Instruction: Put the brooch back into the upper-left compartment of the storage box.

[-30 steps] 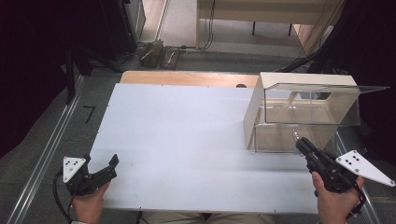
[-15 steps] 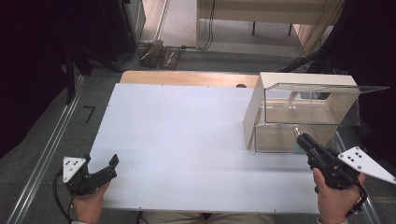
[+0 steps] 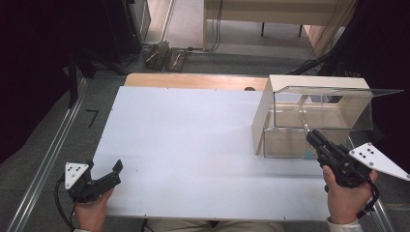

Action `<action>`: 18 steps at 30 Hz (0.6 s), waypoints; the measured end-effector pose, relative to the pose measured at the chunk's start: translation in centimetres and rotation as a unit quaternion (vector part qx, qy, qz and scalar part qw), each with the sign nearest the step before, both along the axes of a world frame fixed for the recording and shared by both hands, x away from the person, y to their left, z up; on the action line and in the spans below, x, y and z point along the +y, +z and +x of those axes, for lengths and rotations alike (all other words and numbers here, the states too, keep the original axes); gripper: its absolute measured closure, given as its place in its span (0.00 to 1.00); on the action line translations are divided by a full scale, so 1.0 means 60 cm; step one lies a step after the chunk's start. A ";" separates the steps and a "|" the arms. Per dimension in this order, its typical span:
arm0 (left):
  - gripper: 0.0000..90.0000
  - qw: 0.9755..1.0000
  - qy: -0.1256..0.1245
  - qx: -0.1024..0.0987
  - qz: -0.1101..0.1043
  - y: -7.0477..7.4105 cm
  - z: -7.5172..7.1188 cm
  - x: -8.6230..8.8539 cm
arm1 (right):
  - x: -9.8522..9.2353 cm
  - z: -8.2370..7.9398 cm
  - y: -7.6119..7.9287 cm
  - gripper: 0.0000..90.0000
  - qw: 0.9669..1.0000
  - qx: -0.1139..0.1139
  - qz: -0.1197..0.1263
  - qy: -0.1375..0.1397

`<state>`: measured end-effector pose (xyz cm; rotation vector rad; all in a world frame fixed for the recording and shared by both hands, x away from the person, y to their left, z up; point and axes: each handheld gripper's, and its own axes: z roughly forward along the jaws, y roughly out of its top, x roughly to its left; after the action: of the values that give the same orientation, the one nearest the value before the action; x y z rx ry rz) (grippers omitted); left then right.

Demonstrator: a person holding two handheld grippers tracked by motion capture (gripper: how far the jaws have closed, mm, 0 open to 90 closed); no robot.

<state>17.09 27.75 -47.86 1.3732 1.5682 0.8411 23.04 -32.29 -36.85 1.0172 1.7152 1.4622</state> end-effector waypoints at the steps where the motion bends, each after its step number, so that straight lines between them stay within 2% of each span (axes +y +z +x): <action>1: 0.04 1.000 0.000 0.000 0.000 0.000 0.000 0.000 | 0.000 0.001 0.001 0.88 1.000 0.001 0.001 0.000; 10: 0.04 1.000 0.000 0.001 0.001 0.000 0.000 0.000 | 0.001 0.019 0.006 0.88 1.000 0.014 0.004 -0.004; 18: 0.04 1.000 -0.001 0.001 0.001 0.000 0.000 0.000 | 0.005 0.033 0.012 0.88 1.000 0.015 0.006 -0.005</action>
<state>17.11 27.73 -47.87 1.3758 1.5674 0.8405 25.04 -31.99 -36.10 1.0569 1.7222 1.4587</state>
